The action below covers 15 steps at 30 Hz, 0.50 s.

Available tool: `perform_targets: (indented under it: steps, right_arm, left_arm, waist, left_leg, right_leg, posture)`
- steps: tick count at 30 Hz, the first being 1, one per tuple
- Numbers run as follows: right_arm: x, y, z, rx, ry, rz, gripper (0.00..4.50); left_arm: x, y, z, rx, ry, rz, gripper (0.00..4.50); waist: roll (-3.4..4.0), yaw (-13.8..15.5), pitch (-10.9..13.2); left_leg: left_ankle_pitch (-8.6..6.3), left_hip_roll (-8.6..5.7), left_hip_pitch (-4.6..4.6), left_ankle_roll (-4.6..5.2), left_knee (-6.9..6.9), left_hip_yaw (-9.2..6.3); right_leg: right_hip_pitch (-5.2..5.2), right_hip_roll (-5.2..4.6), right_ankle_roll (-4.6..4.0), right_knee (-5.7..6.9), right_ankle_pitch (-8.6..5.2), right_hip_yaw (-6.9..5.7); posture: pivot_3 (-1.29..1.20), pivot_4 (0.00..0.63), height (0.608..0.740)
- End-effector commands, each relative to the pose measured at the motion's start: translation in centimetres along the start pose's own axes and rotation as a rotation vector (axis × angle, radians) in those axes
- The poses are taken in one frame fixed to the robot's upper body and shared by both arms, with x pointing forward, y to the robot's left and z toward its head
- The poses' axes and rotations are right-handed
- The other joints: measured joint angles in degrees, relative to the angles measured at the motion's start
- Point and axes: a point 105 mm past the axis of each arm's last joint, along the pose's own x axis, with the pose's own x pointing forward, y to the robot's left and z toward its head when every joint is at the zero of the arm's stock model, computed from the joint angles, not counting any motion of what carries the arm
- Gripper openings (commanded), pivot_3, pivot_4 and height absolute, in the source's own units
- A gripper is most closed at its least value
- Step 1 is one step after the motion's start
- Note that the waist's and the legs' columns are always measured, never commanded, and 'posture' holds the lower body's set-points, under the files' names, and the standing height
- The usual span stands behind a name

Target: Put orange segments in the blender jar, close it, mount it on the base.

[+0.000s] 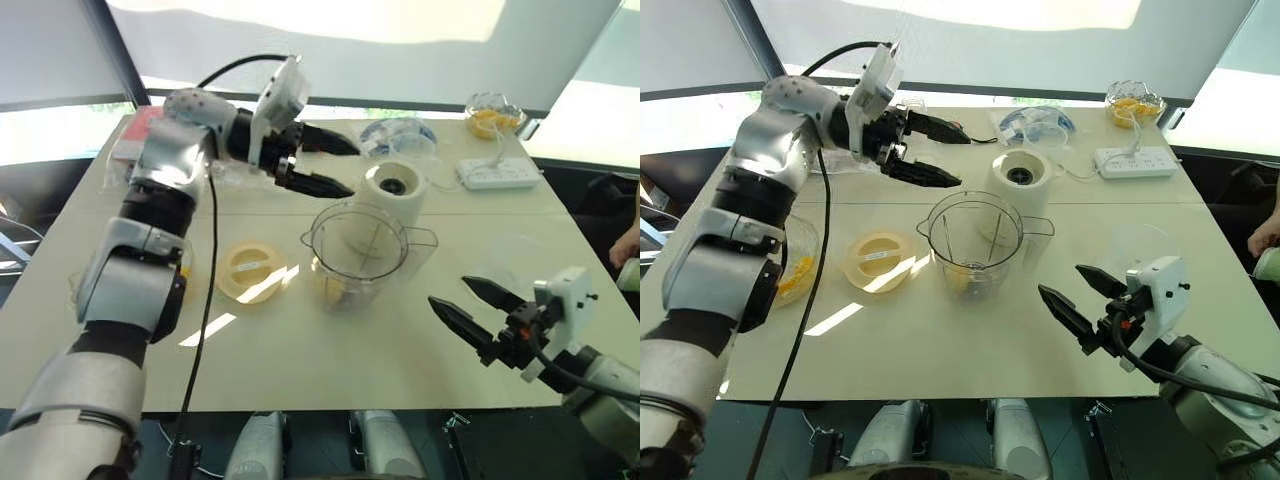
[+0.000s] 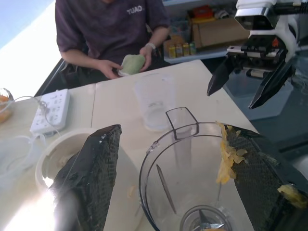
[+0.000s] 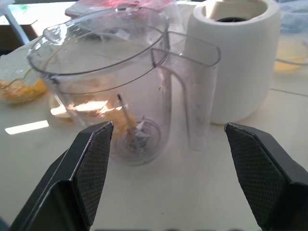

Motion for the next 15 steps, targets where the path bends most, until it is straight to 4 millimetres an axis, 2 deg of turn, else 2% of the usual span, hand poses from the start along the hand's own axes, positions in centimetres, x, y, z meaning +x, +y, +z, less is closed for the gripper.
perform_targets:
  steps: [1, 6, 10, 15]
  right_arm:
    - [0.3, -1.2, 0.2, -0.052, -0.038, -0.083, 3.90]
    - [0.3, -3.9, -1.3, -0.101, -0.040, -0.288, 3.90]
    - [-0.3, -4.8, -2.0, -0.123, -0.051, -0.399, 3.90]
    - [-1.2, -5.6, -1.2, -0.194, -0.085, -0.628, 3.90]
  left_arm:
    - [-1.4, 0.0, 2.0, -0.106, -0.115, 0.076, 3.46]
    - [-2.9, -2.8, 1.4, -0.194, -0.158, 0.087, 3.46]
    - [-3.4, -4.2, 0.2, -0.195, -0.117, 0.147, 3.46]
    - [-3.5, -5.8, -2.0, -0.157, -0.049, 0.214, 3.46]
  waist:
    - [0.00, 0.0, 0.0]
    - [0.09, -0.5, 0.0]
    - [0.12, -0.1, 0.0]
    - [0.30, -0.2, -0.1]
  left_leg:
    - [0.00, -0.01, 0.00, 0.00, 0.00, 0.01]
    - [0.00, 0.02, 0.03, 0.00, -0.05, 0.01]
    - [0.01, 0.02, 0.03, -0.02, -0.05, -0.01]
    - [0.03, -0.03, 0.13, -0.06, -0.04, 0.05]
  right_leg:
    - [0.00, -0.01, 0.00, -0.01, 0.00, 0.00]
    - [-0.02, -0.01, 0.04, 0.01, -0.01, 0.01]
    - [-0.05, -0.02, 0.03, 0.09, -0.01, 0.01]
    - [0.04, -0.11, -0.17, 0.07, -0.11, 0.05]
  posture:
    - [0.00, 0.150, 0.740]
    - [0.00, 0.150, 0.740]
    - [0.00, 0.150, 0.740]
    - [0.00, 0.150, 0.740]
